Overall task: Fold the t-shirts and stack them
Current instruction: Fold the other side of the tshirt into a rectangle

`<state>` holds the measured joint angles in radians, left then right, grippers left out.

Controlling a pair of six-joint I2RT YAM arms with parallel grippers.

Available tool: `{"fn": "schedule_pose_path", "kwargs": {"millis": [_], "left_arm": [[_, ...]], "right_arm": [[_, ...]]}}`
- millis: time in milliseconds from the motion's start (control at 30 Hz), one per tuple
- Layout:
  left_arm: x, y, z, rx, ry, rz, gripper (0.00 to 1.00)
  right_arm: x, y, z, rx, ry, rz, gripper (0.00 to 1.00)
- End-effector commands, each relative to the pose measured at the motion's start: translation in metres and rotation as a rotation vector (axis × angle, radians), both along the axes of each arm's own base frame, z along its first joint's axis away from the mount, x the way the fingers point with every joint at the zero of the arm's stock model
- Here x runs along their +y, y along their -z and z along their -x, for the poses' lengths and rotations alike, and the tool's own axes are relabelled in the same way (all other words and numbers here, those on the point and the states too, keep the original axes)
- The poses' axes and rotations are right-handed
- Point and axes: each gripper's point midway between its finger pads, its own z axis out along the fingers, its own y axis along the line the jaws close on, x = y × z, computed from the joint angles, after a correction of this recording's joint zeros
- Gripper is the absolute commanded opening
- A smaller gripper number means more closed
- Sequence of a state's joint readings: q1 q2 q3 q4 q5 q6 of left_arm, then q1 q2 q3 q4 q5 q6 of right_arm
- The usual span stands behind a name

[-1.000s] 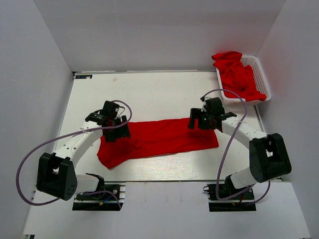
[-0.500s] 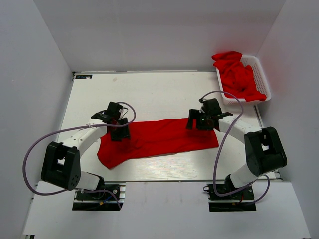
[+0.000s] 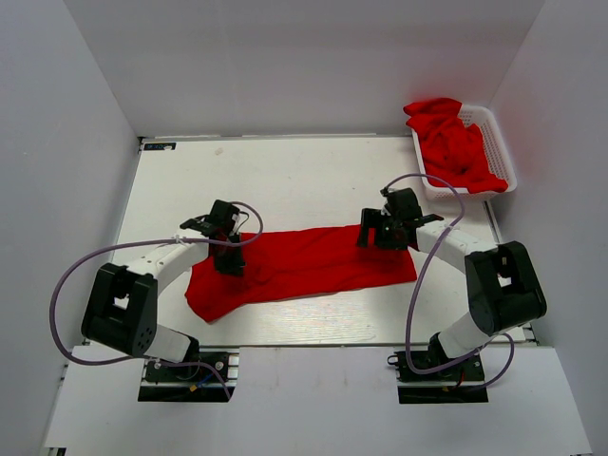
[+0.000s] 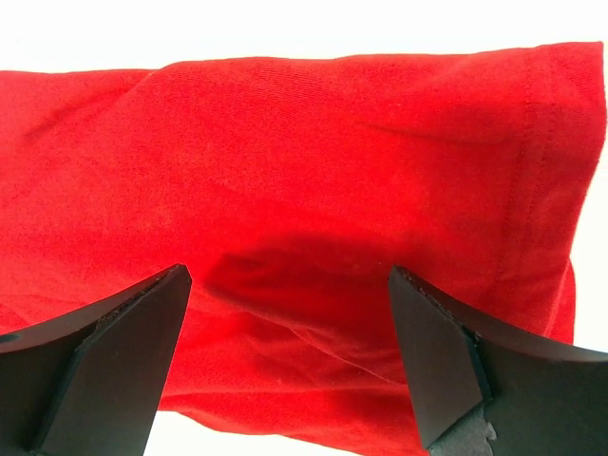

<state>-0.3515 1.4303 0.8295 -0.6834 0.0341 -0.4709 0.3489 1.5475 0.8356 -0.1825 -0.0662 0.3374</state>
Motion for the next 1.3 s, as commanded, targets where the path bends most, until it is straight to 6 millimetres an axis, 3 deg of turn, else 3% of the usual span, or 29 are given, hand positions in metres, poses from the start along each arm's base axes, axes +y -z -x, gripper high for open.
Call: {"fn": "schedule_pose_path", "kwargs": {"millis": [0,67,267,433,667,767,900,1267], "left_arm": [[-0.002,-0.008,-0.006,-0.041,0.012,0.004,0.15],[-0.001,-0.012,-0.001,-0.027,0.003,0.003,0.0],[-0.005,-0.032,0.02,0.012,0.132,0.009,0.0],[0.01,-0.023,0.041,0.098,0.158,-0.066,0.0],[0.014,-0.021,0.051,0.14,0.165,-0.093,0.16],[0.028,-0.028,0.047,0.128,0.146,-0.172,0.47],[0.056,-0.027,0.055,0.205,0.076,-0.31,0.63],[0.08,-0.033,0.065,0.278,-0.085,-0.466,0.71]], "right_arm": [[-0.003,0.008,0.0,0.008,0.02,0.018,0.9],[-0.004,0.009,0.0,0.01,0.024,0.022,0.9],[-0.006,0.019,0.003,0.046,0.038,0.039,0.9],[-0.009,0.022,0.003,0.054,0.048,0.048,0.9],[-0.009,0.019,0.0,0.046,0.042,0.054,0.9],[-0.01,0.017,-0.001,0.043,0.042,0.061,0.9],[-0.011,0.014,-0.001,0.043,0.038,0.067,0.9],[-0.018,0.01,-0.006,0.031,0.048,0.115,0.9]]}}
